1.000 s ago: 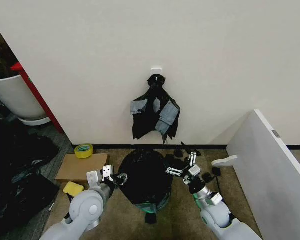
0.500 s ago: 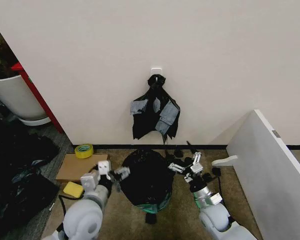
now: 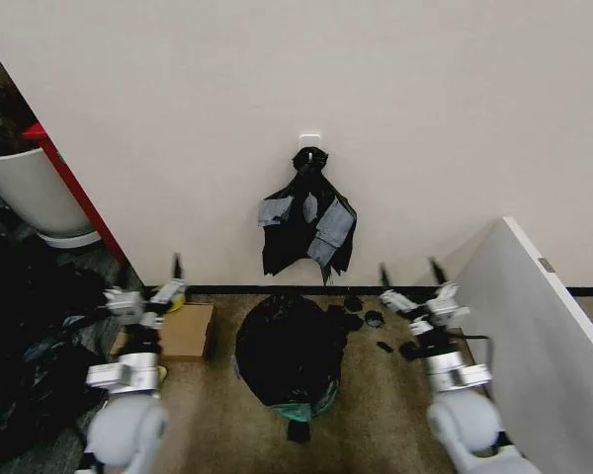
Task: Place the garbage bag over the trash bin.
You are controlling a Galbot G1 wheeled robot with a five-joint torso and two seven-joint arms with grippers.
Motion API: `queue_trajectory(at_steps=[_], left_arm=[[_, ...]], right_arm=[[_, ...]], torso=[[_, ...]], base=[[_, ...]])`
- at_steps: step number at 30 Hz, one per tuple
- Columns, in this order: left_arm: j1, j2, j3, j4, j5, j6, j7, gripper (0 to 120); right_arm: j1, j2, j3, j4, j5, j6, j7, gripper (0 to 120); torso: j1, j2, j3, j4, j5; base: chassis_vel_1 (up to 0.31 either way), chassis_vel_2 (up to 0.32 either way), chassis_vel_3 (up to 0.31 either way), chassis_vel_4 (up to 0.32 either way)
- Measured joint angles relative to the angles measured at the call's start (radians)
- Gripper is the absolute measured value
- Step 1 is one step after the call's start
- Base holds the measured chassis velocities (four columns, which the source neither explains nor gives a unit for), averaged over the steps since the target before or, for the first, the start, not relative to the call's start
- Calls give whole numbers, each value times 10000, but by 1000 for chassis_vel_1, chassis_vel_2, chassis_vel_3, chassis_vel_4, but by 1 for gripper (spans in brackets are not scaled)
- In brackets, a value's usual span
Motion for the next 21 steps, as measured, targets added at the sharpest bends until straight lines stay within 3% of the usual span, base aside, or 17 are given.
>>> queue_trajectory(at_steps=[4,10,13,21], left_arm=[[-126,-128,456,-150,-275,-20,423,100],[196,-343,1067,-338,-197,-211,480,100],[245,-284,1352,-461,-168,-203,368,100],[311,-195,1437,-593,-153,6,164,100]], right_arm=[[-362,623,301,384,46,-363,3,100],[-617,1221,245,964,-38,-1040,122,100],[-949,1298,285,1197,-64,-1140,175,100],[-1220,1239,314,1342,-210,-1074,219,100]], torso=[[0,0,0,-13,-5],[0,0,-1,0,-6],[0,0,-1,-9,-4],[0,0,-1,-4,-3]], base=[[0,0,0,0],[0,0,0,0],[0,0,0,0],[0,0,0,0]])
